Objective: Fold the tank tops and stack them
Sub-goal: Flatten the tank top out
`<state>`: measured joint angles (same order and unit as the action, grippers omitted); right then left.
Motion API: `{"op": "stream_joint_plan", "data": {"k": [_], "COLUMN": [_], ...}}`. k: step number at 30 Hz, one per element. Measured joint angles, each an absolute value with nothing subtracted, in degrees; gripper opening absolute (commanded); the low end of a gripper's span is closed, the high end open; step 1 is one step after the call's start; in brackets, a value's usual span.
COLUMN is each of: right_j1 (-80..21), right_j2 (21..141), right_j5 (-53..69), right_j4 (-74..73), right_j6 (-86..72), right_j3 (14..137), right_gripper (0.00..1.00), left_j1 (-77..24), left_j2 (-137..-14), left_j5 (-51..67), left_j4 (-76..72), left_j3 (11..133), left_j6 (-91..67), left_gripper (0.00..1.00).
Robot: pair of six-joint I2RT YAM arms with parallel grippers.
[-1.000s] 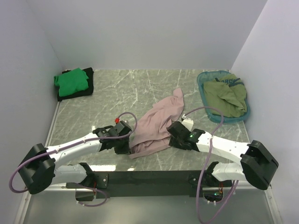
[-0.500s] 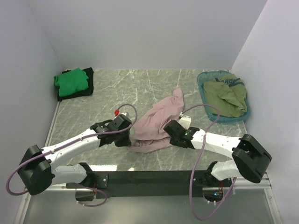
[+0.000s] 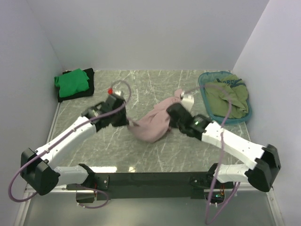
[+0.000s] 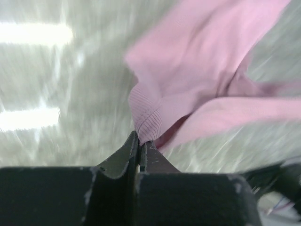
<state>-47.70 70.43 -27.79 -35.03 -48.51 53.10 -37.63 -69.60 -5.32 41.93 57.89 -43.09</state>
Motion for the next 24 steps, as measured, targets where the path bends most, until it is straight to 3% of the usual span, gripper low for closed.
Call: {"op": "stream_joint_plan", "data": {"k": [7,16,20,24], "right_j1": [-45.93,-44.34,-44.29,-44.25], "right_j2": [69.17,74.24,77.08,76.6], "right_j5": [-33.39,-34.52,-32.64,-28.84], "right_j4": [-34.24,-29.43,-28.75,-27.59], "right_j6": [-31.55,-9.74,-2.7,1.67], "right_j3": [81.41,102.5,111.2,116.57], "right_gripper": [0.0,0.0,0.0,0.0], "left_j1": [-30.02,-26.83,-26.55,-26.55], "left_j2": [-75.85,-89.17,-89.52,-82.52], "left_j5": [-7.38,-10.44,-10.26,-8.38], "left_j4": [42.89,46.41,44.69,34.35], "left_j3": [83.05,120.38,128.62,122.98], "left_j6": [-36.01,-29.32,-27.77,-26.06], "left_gripper": [0.01,0.01,0.01,0.01]}}
